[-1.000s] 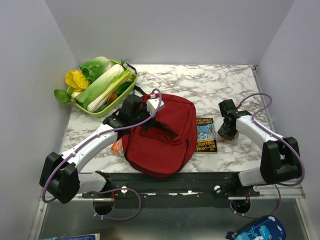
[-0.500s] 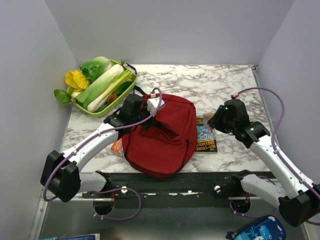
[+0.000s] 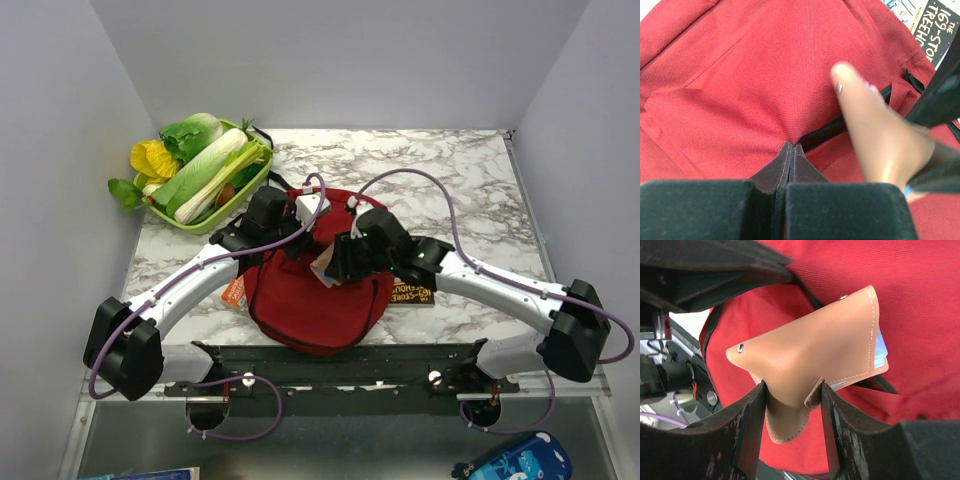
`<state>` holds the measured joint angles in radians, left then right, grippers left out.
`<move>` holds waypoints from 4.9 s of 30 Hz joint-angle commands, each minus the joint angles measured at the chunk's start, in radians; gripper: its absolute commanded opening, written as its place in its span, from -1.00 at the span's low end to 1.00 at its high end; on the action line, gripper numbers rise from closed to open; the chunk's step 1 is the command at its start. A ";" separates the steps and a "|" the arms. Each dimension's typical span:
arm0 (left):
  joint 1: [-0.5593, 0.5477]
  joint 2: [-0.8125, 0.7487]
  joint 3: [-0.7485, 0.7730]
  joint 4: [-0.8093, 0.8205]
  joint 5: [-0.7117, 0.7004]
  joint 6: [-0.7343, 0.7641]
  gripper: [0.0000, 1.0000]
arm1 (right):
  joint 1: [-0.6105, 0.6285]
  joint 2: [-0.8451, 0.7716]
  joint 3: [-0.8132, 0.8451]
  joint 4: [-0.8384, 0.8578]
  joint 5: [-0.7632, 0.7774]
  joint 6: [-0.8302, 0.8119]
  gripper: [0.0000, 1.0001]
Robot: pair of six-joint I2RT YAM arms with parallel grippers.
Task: Pack the student bag
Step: Place the personal item in the student bag.
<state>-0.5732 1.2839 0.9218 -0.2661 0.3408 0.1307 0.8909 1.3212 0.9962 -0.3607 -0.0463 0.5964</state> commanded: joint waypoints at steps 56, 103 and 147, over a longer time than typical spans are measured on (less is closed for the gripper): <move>-0.014 0.043 -0.014 -0.015 0.007 0.050 -1.00 | 0.131 -0.057 -0.222 0.189 0.309 0.069 -0.19; -0.014 0.087 -0.014 -0.030 0.013 0.079 -1.00 | 0.399 0.340 -0.079 0.333 0.652 0.207 -0.51; -0.011 0.095 -0.005 -0.108 0.030 0.141 -1.00 | 0.218 0.382 -0.001 0.531 0.729 0.026 -0.91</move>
<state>-0.5728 1.3987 0.9096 -0.2974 0.3317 0.2405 1.2072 1.7576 1.0061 0.1051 0.8188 0.6800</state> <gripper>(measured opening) 0.006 0.066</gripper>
